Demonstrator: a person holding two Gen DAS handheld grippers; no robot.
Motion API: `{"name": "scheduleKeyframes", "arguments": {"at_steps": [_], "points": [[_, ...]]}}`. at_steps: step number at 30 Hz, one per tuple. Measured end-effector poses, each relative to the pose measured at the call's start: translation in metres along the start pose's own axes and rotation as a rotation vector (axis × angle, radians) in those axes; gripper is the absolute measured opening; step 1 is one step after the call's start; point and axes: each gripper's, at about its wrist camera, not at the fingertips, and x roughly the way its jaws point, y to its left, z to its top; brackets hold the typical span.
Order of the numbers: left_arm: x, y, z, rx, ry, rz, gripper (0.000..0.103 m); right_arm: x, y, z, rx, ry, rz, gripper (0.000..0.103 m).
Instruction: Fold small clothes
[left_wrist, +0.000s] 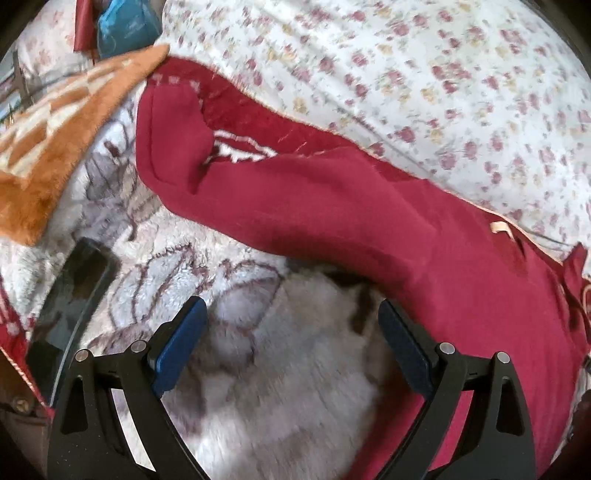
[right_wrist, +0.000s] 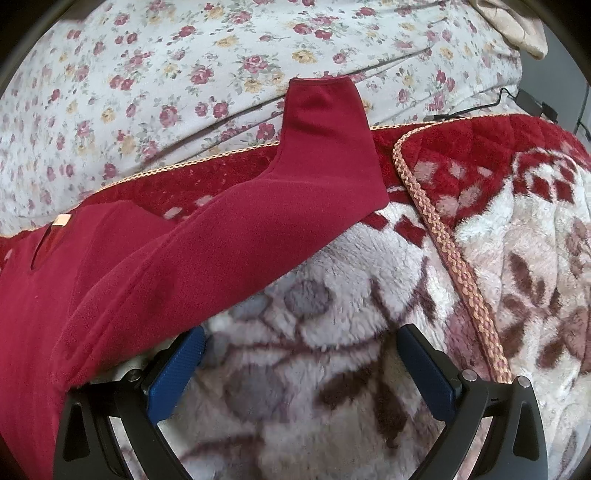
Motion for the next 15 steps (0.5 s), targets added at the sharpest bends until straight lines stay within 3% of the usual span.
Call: {"name": "scheduleKeyframes", "arguments": {"at_steps": [6,11,15], "points": [[-0.039,-0.017,0.001,0.052,-0.067,-0.025,0.094,-0.07,0.028,-0.02,-0.03,-0.037,0.086,0.103],[-0.067,-0.033,-0.001,0.106,-0.107,-0.038,0.094,-0.133,0.06,-0.038,0.025,-0.005,0.321,0.103],[-0.086,-0.044,-0.001,0.134,-0.128,-0.064,0.094,-0.179,0.106,-0.046,-0.055,-0.041,0.444,0.103]]}}
